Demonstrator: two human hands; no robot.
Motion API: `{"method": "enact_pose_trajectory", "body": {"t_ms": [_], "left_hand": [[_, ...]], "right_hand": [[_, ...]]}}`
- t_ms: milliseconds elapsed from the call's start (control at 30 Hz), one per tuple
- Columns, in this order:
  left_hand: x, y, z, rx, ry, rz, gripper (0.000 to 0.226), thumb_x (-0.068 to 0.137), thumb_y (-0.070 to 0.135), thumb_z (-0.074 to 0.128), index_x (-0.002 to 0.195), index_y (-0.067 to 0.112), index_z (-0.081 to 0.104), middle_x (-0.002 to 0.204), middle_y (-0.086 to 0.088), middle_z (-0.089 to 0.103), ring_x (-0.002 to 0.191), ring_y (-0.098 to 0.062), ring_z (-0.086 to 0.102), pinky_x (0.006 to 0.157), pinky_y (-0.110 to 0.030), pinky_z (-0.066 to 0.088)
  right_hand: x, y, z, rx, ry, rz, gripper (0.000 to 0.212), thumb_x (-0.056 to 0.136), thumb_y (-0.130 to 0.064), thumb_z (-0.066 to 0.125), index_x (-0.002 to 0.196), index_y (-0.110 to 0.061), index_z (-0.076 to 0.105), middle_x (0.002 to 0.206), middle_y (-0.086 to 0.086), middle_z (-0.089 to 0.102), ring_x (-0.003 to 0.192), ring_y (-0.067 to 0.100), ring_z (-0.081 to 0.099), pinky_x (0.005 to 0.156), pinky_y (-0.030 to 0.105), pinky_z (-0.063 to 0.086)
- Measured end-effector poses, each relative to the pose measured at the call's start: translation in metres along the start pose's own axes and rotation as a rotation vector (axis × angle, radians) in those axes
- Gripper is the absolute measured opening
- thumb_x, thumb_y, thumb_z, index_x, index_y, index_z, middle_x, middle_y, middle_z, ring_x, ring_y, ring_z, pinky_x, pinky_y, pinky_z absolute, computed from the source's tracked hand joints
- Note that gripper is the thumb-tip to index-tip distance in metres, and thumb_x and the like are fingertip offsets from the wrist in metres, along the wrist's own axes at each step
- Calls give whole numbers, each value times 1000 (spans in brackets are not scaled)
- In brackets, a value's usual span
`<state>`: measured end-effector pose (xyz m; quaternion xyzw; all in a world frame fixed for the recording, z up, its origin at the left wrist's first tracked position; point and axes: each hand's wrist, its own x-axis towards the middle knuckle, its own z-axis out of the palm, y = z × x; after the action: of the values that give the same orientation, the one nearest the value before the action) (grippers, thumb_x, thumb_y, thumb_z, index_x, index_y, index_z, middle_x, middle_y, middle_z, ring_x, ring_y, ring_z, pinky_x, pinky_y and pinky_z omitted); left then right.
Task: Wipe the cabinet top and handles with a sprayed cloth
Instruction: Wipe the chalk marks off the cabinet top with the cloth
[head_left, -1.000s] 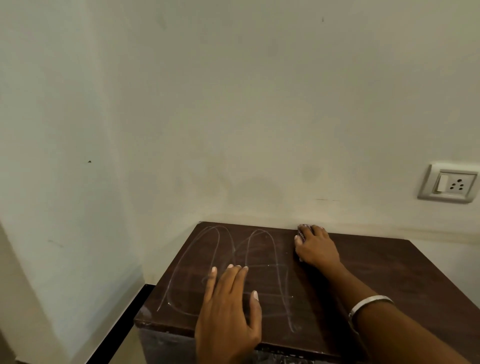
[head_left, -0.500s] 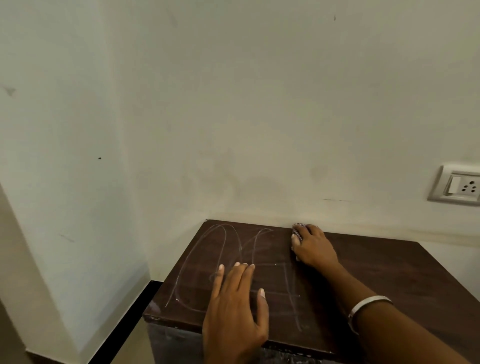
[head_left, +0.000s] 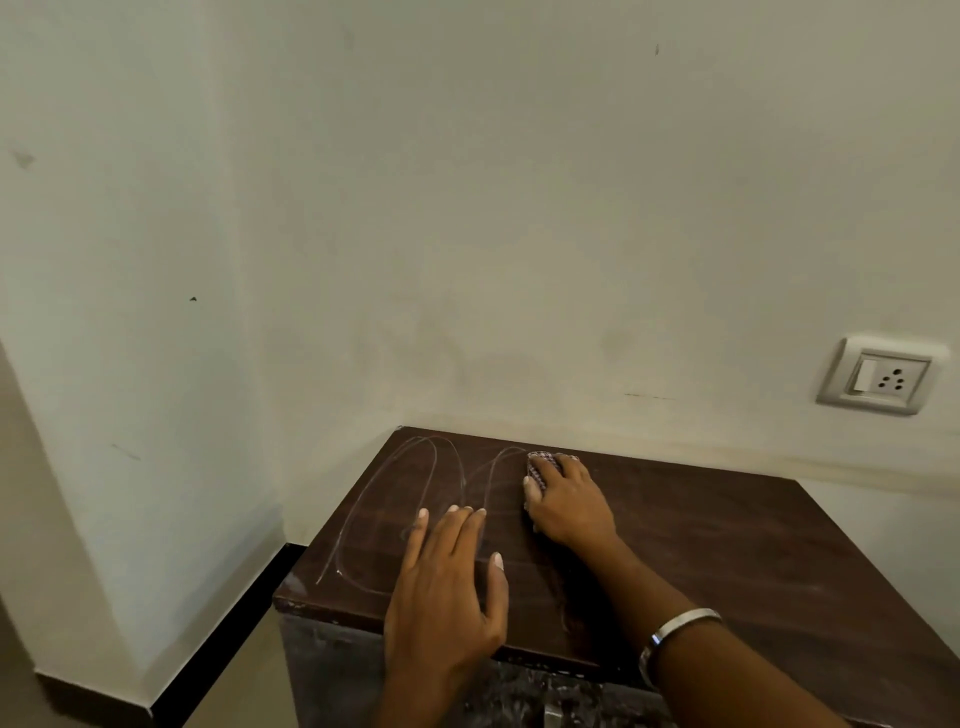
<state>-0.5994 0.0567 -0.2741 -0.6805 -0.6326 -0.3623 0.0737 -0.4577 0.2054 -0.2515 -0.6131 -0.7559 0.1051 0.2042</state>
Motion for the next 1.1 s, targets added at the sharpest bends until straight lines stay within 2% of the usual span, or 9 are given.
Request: {"method": "enact_pose_trajectory", "body": {"t_ms": [200,400,533,733,833,1100], "left_hand": [[1,2,0,11,3,-4,56,92,48,28,137,21,47,140,6,50,136,-5,35,120,-35,15],[1,2,-1,29,-14,0,60,92,49,24,141,20,43,145,5,45,139,-5,29,121,-36,11],[1,1,-2,32,-6,6,57,92,47,28,138,18,47,142,3,49,137,-7,33,120,-37,14],[1,2,-3,27,17,17,53,93,43,32,133,16,52,135,1,55,132,-10,41,119,-39,20],[1,2,-2,30,31,20,51,92,41,34,132,15,53,133,1,56,131,-11,43,118,-40,22],[1,-1,-2,57,15,27,53,92,37,29,133,13,52,137,-2,55,134,-13,41,119,-41,18]], "right_hand": [[-9,26,-16,-47,38,122,57,98,-48,30,151,-28,26,160,8,20,149,25,10,121,41,12],[-32,-21,4,-13,43,-3,56,98,-47,32,150,-27,27,159,8,22,149,25,11,121,41,13],[-46,-30,5,25,41,-49,55,98,-46,33,150,-28,28,159,6,23,148,22,12,121,40,15],[-56,9,-16,-17,71,55,54,98,-46,31,149,-27,30,158,8,24,148,24,14,121,41,16],[-61,9,-16,-27,74,75,55,98,-46,32,149,-26,30,158,8,25,148,26,14,121,41,15],[-96,-40,6,23,63,-121,52,99,-45,33,148,-28,32,157,4,27,147,21,16,121,39,18]]}}
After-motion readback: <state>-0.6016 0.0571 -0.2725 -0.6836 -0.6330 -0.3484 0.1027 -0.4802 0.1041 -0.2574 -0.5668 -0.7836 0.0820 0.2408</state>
